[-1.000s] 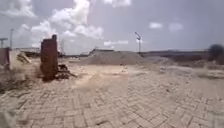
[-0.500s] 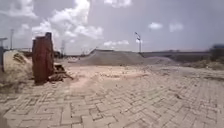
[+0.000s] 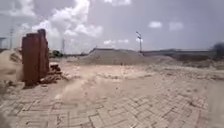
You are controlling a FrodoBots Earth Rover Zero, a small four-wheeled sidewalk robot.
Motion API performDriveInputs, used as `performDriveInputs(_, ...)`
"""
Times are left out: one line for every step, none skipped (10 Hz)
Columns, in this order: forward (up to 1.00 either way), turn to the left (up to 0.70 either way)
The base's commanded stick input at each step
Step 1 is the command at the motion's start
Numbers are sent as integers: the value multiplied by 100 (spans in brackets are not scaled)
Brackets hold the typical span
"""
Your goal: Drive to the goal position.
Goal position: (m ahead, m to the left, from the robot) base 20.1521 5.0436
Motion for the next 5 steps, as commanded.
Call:
performDriveInputs(70, 14)
performDriveInputs(69, 14)
performDriveInputs(69, 14)
performDriveInputs(69, 14)
performDriveInputs(68, 14)
